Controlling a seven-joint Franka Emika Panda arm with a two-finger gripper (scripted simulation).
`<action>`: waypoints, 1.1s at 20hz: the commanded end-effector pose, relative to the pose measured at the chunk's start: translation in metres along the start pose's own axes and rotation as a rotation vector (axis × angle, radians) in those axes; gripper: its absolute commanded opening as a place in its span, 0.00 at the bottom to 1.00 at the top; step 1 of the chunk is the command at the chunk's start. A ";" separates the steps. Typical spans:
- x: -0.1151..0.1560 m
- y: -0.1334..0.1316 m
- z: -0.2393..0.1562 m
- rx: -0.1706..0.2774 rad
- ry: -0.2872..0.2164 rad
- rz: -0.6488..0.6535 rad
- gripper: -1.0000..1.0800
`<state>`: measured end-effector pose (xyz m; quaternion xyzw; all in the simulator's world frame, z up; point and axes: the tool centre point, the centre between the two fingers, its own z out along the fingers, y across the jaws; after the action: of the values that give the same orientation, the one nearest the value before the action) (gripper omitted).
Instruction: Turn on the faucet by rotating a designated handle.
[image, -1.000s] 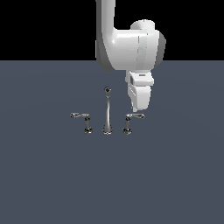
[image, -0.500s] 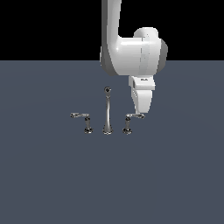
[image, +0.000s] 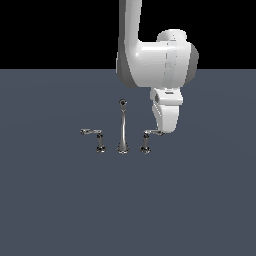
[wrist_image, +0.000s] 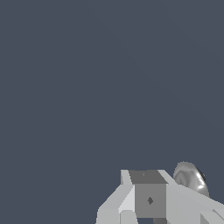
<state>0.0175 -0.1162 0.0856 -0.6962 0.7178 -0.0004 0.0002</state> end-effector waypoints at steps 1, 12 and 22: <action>0.004 0.009 0.000 -0.001 0.000 0.001 0.00; 0.001 0.030 0.000 0.007 -0.001 -0.003 0.00; -0.006 0.065 0.000 0.000 0.000 0.001 0.00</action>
<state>-0.0408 -0.1168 0.0860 -0.6918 0.7221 -0.0037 0.0012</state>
